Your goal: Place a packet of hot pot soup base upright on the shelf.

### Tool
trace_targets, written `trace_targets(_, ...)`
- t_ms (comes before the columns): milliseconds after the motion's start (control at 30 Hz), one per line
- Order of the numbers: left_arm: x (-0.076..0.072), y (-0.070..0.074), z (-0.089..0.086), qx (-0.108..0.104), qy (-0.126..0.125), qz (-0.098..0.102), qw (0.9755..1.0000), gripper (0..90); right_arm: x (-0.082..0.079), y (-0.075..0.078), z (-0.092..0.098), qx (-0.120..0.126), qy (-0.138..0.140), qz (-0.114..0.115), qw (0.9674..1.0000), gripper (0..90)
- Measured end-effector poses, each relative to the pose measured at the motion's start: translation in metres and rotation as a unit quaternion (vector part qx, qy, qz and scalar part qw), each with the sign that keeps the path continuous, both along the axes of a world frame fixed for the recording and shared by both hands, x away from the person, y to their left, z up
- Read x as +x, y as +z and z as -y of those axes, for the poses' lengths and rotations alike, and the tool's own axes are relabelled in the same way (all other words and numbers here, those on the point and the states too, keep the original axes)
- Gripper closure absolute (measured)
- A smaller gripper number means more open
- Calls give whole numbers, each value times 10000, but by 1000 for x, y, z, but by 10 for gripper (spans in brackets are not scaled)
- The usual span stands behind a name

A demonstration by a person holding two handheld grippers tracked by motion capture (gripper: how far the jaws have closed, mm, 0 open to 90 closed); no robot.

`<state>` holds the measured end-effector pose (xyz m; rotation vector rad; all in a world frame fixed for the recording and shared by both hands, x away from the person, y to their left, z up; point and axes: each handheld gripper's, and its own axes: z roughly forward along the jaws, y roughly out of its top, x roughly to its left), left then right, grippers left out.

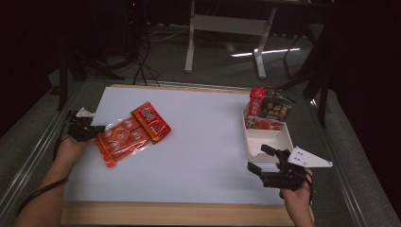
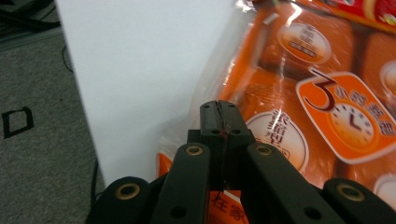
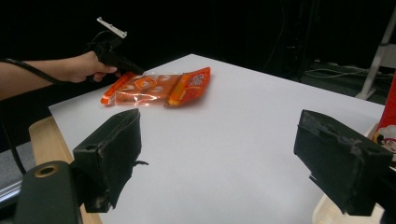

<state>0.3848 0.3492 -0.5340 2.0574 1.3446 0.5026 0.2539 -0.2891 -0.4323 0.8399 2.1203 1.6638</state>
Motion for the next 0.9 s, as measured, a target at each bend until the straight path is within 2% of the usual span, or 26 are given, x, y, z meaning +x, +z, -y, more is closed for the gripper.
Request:
trace_targets(67, -6, 1, 5, 84, -91, 25, 9999, 900, 0, 0, 0, 16, 12, 8, 10000, 147)
trace_targets(200, -19, 1, 14, 113, -252, 140, 9995, 900, -2, 2, -1, 3, 21, 54, 10000, 147)
trace_targets(267, -25, 2, 18, -35, -326, 174, 9993, 900, -3, 2, -1, -21, 3, 79, 10000, 147)
trace_targets(300, -27, 1, 21, -286, -547, 27, 9981, 900, -2, 2, 0, 17, 12, 69, 10000, 147)
trace_targets(333, -31, 0, 29, -298, -706, 67, 9970, 900, -2, 2, 0, 32, 13, 58, 10000, 147)
trace_targets(433, -38, 6, 53, 154, -964, 157, 9951, 900, -2, 2, 0, 19, 8, 76, 10000, 147)
trace_targets(467, -38, 6, 56, 174, -1019, 146, 9945, 900, -3, 2, 0, 37, 18, 70, 10000, 147)
trace_targets(500, -37, 6, 57, 154, -1001, 148, 9947, 900, -3, 2, 0, 27, 11, 73, 10000, 147)
trace_targets(567, -35, 6, 52, 156, -774, 214, 9967, 900, -3, 2, 0, 28, 21, 71, 10000, 147)
trace_targets(600, -34, 6, 47, 125, -677, 262, 9973, 900, -3, 2, 0, 28, 31, 65, 10000, 147)
trace_targets(700, -30, 6, 32, 135, -431, 239, 9987, 900, -4, 1, -1, -18, 35, 74, 10000, 147)
trace_targets(767, -27, 5, 22, 205, -260, 256, 9991, 900, -3, 1, -1, -33, 29, 65, 10000, 147)
trace_targets(833, -24, 5, 14, 180, -123, 210, 9995, 900, -2, 1, -1, -6, 30, 59, 10000, 147)
trace_targets(900, -21, 2, 9, 315, -57, 127, 9994, 900, -2, 1, -1, -24, 27, 64, 10000, 147)
